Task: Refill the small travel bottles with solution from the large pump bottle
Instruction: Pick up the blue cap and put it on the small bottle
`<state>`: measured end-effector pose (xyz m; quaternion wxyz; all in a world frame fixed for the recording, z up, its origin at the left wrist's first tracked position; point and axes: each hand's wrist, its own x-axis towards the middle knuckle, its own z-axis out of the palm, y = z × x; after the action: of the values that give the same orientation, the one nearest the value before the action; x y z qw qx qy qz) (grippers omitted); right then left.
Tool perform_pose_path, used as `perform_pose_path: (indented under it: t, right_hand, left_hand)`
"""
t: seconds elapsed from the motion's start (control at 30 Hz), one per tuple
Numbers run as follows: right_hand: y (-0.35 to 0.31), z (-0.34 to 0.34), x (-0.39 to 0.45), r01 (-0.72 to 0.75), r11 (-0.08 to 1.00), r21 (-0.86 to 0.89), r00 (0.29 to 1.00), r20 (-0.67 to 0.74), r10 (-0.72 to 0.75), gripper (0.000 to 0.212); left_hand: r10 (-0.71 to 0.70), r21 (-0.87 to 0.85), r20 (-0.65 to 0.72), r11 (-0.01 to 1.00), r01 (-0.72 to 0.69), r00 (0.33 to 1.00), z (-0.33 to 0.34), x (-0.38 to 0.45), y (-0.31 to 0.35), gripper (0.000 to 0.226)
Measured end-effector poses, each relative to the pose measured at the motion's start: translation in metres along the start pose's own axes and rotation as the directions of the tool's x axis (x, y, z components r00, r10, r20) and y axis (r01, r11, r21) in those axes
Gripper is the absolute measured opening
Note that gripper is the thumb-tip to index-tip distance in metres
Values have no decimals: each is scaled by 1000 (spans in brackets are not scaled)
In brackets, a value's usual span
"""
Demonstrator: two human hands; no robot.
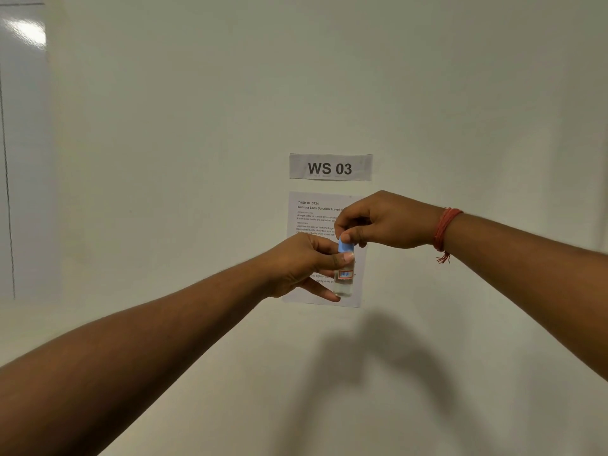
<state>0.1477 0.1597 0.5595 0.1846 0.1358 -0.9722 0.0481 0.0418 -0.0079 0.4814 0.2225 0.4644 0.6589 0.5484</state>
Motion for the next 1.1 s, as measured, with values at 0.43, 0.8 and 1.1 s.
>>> perform_pose_path:
  t: [0.43, 0.8, 1.1]
  right_hand:
    - [1, 8, -4, 14, 997, -74, 999, -50, -17, 6]
    - [5, 14, -6, 2, 997, -80, 998, -69, -8, 6]
    - [6, 19, -9, -12, 997, -71, 996, -90, 6, 8]
  left_hand:
    - [-4, 31, -24, 1000, 5, 1000, 3, 4, -3, 29]
    - [3, 56, -43, 998, 0, 999, 6, 7, -6, 29]
    - [17, 56, -50, 998, -14, 999, 8, 10, -13, 27]
